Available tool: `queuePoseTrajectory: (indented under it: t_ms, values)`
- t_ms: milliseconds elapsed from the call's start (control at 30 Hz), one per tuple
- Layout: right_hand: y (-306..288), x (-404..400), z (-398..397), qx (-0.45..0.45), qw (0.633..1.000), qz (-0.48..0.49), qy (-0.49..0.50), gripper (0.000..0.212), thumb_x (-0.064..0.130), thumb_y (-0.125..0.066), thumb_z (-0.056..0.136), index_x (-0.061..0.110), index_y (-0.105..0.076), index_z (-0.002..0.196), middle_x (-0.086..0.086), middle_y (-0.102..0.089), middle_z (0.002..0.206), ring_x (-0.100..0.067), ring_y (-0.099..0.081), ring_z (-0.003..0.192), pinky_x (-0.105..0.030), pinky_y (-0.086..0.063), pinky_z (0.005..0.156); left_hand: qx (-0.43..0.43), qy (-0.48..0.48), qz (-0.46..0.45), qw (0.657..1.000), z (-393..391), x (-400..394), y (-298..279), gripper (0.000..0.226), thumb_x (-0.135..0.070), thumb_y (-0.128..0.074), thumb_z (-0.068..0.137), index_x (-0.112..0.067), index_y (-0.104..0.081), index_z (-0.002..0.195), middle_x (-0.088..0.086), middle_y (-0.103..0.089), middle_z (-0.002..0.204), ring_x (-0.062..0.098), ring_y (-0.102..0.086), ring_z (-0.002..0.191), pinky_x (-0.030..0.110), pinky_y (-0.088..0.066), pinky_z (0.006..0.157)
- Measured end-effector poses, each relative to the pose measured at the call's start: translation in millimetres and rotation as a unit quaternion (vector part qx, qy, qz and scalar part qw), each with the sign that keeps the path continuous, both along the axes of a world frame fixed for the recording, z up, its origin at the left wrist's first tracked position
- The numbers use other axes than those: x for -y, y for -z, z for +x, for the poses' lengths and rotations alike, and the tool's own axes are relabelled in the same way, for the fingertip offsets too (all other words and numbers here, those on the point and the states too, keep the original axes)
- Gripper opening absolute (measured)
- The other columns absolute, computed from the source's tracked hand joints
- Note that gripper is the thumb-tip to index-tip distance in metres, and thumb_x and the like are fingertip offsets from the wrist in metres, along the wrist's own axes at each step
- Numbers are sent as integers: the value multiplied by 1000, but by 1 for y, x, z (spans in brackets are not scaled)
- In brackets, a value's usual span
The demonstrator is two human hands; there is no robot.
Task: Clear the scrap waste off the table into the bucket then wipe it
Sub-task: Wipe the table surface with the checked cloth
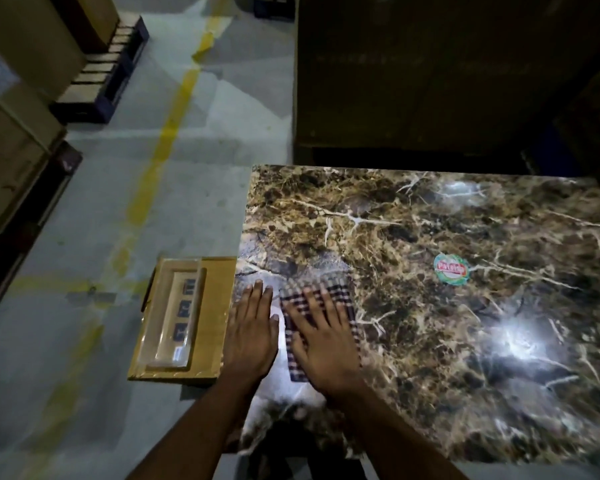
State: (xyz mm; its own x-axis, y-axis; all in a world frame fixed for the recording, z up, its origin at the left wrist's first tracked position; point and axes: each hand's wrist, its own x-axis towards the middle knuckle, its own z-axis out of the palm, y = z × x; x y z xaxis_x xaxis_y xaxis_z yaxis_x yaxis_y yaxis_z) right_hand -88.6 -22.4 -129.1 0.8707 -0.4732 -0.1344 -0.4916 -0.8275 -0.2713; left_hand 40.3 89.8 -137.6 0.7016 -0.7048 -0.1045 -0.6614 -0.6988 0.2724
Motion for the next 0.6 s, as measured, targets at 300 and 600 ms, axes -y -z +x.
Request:
queuePoseTrajectory:
  t_ms: [300, 600]
  values:
    - [3, 118, 98, -13, 997, -4, 79, 60, 52, -23, 100, 44, -11, 159, -4, -8, 170, -34, 1, 156, -52, -4, 125, 15, -10, 8, 1000, 47, 65, -13, 56, -37, -30, 104, -19, -28, 157, 1, -21, 167, 20, -17, 154, 39, -15, 123]
    - [2, 170, 94, -16, 999, -9, 28, 60, 55, -19, 98, 49, -11, 157, 0, 0, 171, -26, 9, 156, -48, -1, 126, 1, 28, 12, 1000, 82, 103, -11, 56, -38, -25, 106, -21, -21, 160, 0, -15, 168, 23, -15, 154, 40, -14, 123]
